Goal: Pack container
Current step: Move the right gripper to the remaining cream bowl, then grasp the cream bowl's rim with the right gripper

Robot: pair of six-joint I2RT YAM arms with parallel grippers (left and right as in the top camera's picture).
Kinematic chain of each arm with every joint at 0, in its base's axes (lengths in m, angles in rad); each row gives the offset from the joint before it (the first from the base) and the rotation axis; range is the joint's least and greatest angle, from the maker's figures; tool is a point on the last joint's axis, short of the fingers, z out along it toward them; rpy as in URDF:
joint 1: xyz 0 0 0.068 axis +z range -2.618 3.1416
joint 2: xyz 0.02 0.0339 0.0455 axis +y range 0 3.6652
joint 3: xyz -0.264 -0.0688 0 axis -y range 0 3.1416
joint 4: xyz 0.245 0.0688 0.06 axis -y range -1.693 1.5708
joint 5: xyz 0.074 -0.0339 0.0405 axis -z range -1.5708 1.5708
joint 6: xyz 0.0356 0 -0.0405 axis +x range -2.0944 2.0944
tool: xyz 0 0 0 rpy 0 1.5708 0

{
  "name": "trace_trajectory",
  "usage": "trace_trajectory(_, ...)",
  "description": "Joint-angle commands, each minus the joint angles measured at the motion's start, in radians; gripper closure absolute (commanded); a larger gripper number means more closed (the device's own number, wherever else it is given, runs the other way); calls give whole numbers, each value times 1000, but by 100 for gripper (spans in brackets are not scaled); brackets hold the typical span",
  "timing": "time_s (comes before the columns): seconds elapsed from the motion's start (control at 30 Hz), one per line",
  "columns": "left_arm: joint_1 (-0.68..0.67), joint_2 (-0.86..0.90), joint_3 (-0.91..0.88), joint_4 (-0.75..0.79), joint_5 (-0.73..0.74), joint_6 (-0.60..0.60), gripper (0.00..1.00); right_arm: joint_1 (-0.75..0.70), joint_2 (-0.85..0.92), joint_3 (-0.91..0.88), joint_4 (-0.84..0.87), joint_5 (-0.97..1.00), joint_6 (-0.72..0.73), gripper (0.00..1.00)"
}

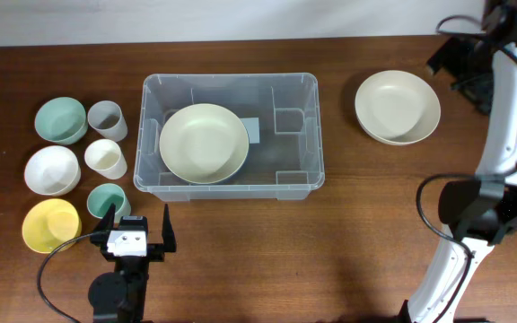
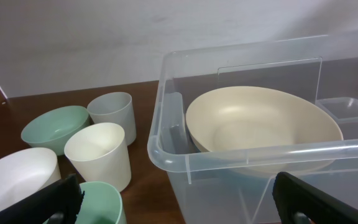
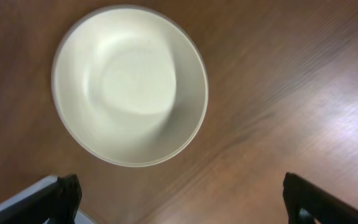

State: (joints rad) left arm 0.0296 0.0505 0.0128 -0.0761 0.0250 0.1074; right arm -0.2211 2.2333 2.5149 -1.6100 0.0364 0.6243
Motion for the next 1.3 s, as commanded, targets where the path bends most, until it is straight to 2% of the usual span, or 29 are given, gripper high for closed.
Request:
trace_trajectory(0.0,6,0,-4,-4,-6,-9,0,-21,21,-158,74,-91,2,1)
trace_trajectory(0.27,6,0,-4,-4,-6,-9,0,-48,21,-451,311,-198,1,1)
trace_trajectory(0.53,6,0,-4,-4,-6,-9,0,-47,25,-608,446,-199,-6,1)
trace_trajectory(0.8,6,0,-4,-4,-6,-9,0,-47,34,-681,531,-210,-6,1)
trace_trajectory(1.27,6,0,-4,-5,-6,-10,0,-47,82,-687,572,-205,-6,1)
